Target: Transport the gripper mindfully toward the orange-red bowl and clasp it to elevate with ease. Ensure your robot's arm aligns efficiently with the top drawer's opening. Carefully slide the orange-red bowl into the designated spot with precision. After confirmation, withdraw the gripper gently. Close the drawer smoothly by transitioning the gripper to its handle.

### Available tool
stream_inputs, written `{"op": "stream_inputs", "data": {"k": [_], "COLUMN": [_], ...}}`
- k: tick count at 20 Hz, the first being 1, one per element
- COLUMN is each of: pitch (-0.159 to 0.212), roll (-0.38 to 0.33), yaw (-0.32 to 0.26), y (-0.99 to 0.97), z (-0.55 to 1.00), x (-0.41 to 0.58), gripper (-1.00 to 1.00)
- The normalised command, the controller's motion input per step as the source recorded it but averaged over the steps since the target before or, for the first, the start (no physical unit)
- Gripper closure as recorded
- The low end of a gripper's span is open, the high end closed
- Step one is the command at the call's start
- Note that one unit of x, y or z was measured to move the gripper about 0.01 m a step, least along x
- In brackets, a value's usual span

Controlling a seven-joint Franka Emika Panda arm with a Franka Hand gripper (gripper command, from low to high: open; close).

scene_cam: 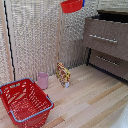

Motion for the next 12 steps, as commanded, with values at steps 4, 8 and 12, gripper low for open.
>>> {"op": "stream_inputs", "data": {"k": [4, 8, 12], "pitch": [0.091, 0.041, 0.043], "roll": [0.0, 0.008, 0.017], "yaw": [-0.185, -0.314, -0.291], "y": [-0.66, -0.35, -0.4], "z": [0.54, 0.34, 0.31], "x": [0.046, -0.106, -0.222], "gripper": [1.0, 1.0, 1.0]}}
